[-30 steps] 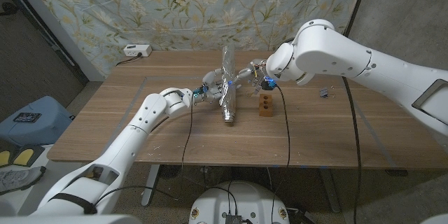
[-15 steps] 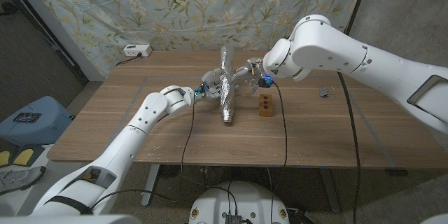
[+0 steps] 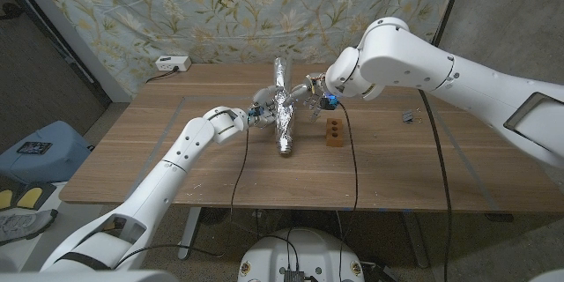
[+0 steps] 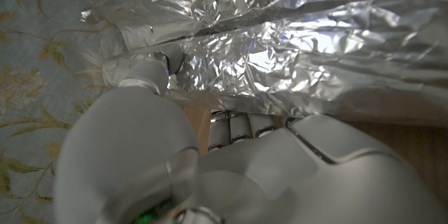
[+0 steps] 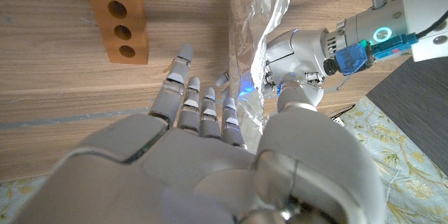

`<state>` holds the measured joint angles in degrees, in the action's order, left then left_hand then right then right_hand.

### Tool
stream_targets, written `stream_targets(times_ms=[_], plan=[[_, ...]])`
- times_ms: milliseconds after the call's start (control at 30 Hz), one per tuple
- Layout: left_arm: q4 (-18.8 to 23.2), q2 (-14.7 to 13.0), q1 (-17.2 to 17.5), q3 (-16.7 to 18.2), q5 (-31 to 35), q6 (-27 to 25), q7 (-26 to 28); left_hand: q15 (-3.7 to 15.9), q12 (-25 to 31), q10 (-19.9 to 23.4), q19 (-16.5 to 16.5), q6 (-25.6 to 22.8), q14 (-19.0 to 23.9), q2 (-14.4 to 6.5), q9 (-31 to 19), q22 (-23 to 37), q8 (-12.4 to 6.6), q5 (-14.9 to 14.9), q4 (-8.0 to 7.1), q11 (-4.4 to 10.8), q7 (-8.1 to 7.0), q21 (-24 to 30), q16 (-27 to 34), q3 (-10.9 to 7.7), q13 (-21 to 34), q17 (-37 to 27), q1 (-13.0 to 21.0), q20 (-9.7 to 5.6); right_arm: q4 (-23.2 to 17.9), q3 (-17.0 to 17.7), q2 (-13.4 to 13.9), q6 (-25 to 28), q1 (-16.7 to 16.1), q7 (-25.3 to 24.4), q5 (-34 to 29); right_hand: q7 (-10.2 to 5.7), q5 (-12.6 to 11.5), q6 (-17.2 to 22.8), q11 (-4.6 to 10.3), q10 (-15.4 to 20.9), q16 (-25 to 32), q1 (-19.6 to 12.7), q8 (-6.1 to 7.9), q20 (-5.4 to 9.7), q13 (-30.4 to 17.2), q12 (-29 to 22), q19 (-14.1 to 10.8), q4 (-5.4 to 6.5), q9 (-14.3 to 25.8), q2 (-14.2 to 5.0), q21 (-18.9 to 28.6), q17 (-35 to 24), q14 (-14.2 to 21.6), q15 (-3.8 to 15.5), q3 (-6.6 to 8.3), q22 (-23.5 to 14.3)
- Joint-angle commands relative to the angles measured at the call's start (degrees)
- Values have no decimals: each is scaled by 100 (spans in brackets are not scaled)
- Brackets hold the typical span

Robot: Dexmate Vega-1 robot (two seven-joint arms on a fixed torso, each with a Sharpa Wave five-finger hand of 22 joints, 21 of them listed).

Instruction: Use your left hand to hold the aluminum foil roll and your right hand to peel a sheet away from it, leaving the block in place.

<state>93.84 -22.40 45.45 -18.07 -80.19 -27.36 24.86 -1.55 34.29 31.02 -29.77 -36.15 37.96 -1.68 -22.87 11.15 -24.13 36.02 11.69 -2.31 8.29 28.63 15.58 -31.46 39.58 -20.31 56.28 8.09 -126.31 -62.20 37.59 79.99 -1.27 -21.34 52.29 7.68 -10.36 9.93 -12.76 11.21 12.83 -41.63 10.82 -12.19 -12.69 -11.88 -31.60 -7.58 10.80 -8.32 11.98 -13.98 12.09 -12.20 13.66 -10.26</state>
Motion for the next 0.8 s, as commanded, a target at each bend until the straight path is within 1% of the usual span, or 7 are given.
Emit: stream_targets(times_ms=[33,233,400,500,800], plan=[[116,-41,44,-30,-50,153,103,5,39,63,-1,-600,-43,-148,-677,-4,-1021,76,-186,91,-297,11,-22,-238,65,-27,200,-10,265,25,-208,0,-127,436,-576,444,3,22,4,-3,35,-23,21,-3,-14,-29,-12,-21,14,-42,-22,-29,21,-15,-9,-14],[132,-62,57,-21,-69,217,76,-12,63,47,11,-566,-45,-151,-728,-6,-1065,139,-199,86,-295,7,-30,-265,109,-52,222,1,432,44,-299,-47,-205,792,-967,444,4,10,4,7,41,-38,21,-3,-22,-35,6,-24,14,-46,-25,-36,31,-14,-4,-13],[184,-82,87,-16,-103,246,48,-9,83,38,17,-550,-42,-140,-771,-7,-1106,189,-203,87,-303,4,-35,-283,144,-71,235,-8,649,-17,-387,-86,-201,1074,-1236,443,5,5,4,16,44,-38,21,-3,-27,-39,10,-21,15,-47,-25,-40,36,-14,-4,-13],[190,-85,93,-26,-117,255,60,-6,93,25,18,-543,-41,-138,-796,-7,-1132,217,-206,92,-299,4,-38,-295,166,-83,246,-5,707,6,-436,-40,-232,1170,-1342,444,7,5,4,22,47,-33,23,-4,-31,-41,18,-16,15,-46,-26,-46,42,-14,-8,-13],[241,-107,121,-55,-137,281,61,-5,120,13,22,-522,-33,-132,-850,-7,-1187,278,-213,85,-297,3,-43,-318,212,-111,262,-2,770,76,-462,-32,-348,1361,-1604,442,8,3,4,35,51,-30,24,-4,-38,-46,25,-13,16,-46,-25,-52,49,-13,-11,-13]])
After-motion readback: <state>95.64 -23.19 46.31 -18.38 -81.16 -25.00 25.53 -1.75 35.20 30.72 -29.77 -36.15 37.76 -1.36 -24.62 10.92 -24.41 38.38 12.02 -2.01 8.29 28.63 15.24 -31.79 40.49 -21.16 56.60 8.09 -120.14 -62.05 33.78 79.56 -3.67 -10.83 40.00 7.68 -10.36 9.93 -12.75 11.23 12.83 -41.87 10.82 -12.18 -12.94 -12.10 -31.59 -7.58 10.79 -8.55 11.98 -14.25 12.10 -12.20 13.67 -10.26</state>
